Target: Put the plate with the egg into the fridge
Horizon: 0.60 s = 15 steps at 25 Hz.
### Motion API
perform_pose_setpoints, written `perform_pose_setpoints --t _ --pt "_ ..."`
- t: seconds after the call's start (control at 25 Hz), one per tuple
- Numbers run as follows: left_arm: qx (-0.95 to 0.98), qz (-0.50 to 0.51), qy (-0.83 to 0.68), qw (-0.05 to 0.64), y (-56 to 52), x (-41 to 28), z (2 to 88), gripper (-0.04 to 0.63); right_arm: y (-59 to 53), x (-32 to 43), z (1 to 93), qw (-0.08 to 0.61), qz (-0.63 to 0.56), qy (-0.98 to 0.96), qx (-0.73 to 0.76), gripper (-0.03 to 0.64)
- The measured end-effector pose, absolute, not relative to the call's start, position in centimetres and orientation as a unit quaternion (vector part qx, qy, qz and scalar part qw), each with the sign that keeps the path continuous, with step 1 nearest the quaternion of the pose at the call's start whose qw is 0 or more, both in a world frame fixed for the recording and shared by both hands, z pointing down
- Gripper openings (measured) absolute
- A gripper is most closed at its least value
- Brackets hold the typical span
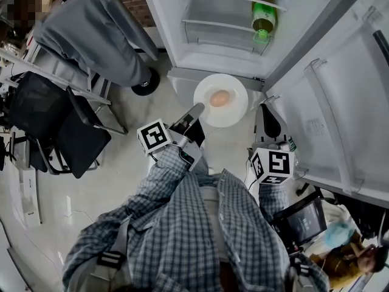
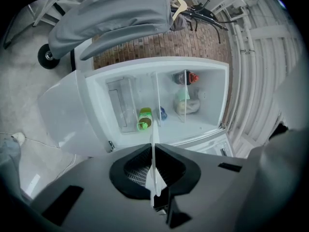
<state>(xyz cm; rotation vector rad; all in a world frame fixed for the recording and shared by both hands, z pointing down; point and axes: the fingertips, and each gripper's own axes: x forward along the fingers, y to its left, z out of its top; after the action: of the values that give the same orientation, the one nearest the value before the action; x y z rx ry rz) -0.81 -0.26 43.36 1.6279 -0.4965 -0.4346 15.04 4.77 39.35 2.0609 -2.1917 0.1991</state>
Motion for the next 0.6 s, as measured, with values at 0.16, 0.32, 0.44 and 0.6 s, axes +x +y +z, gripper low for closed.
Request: perform_pose_setpoints --t 0.16,0.32,0.44,0.6 --pt "0.713 -0.185 -0.212 0.642 -3.0 -0.4 43.4 0.018 2.7 15.2 39.0 0.070 0.062 -0.719 0.689 0.007" --pt "0.715 -0.183 -0.200 0.644 -5.4 0.1 43.3 0.018 0.8 15.5 39.1 0.073 0.063 -0.711 0.696 0.006" --pt "0.717 -0.184 -0.195 0.643 -6.9 0.3 43.3 0.018 -0.6 15.6 39.1 0.075 0.062 -0.709 0.699 0.006" --pt "0.714 -0.186 -0.190 0.648 -9.0 0.0 43.3 0.018 -3.0 15.2 38.9 0.076 0.056 -0.707 0.701 0.006"
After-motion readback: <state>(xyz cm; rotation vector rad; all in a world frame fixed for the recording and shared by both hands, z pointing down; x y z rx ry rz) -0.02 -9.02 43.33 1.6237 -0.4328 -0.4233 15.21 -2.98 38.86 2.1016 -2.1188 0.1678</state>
